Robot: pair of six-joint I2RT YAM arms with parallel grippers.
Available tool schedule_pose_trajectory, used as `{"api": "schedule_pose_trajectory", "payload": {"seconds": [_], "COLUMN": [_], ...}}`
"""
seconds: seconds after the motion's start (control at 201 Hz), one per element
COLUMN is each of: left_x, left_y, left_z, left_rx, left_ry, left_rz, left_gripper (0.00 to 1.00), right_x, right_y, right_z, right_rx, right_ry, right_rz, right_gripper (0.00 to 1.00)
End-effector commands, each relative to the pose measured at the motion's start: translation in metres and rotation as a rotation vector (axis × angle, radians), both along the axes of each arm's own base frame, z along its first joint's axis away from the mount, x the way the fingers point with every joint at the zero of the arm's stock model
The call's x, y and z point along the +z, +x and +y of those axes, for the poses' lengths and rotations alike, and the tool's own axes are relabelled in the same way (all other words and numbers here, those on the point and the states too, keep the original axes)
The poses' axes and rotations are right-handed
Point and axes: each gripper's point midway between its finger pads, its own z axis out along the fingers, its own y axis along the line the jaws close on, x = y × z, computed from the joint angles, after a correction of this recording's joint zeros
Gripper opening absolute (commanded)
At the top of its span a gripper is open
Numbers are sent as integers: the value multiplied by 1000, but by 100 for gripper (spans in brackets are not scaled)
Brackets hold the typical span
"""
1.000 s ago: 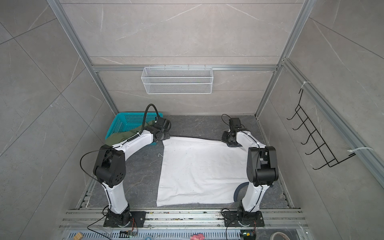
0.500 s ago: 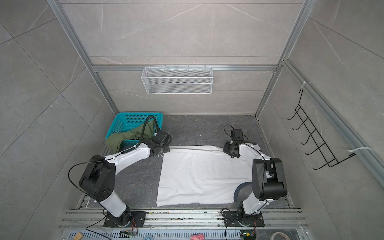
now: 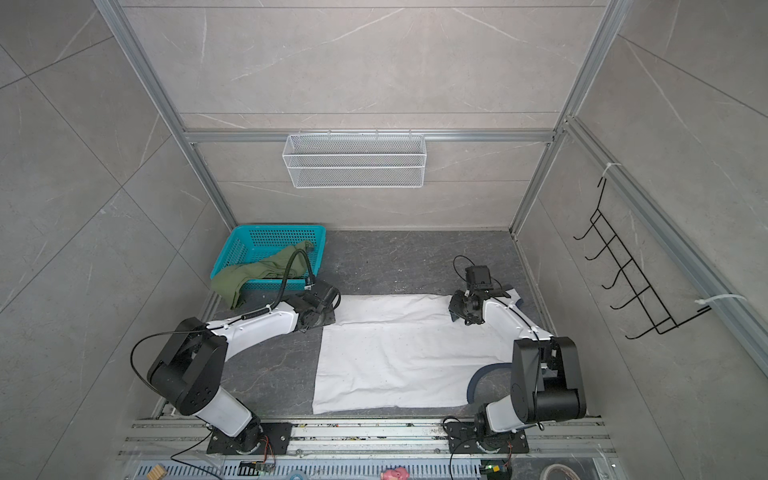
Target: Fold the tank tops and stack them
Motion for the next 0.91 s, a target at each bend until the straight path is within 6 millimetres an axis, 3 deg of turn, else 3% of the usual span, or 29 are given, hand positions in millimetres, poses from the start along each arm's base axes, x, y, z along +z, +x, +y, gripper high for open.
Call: {"api": "schedule_pose_trajectory", "payload": {"seconds": [0.0,0.199,0.408,0.637,0.901], "left_x": [26,14,-6,-21,-29], "left_y": [8,16,17,8,-6], "left_z": [-3,-20,-25,-22,-9], "left_rx": [13,-34,-34,-29,-7], "left_ry": [-29,-32,-31,-32,-11], "left_rz": [-60,6,54,90,104], "left_gripper": [39,45,45,42,28], "right_x": [-1,-23,-40,-33,-21], "right_y": [6,15,14,2,-22], "right_z": [7,12,16,15,11], "right_rx": [15,36,48,60,47], "right_ry": [35,52,65,55,50], "right_rz": [34,107,161,148,120], "right_gripper": [48,51,42,13,6]}}
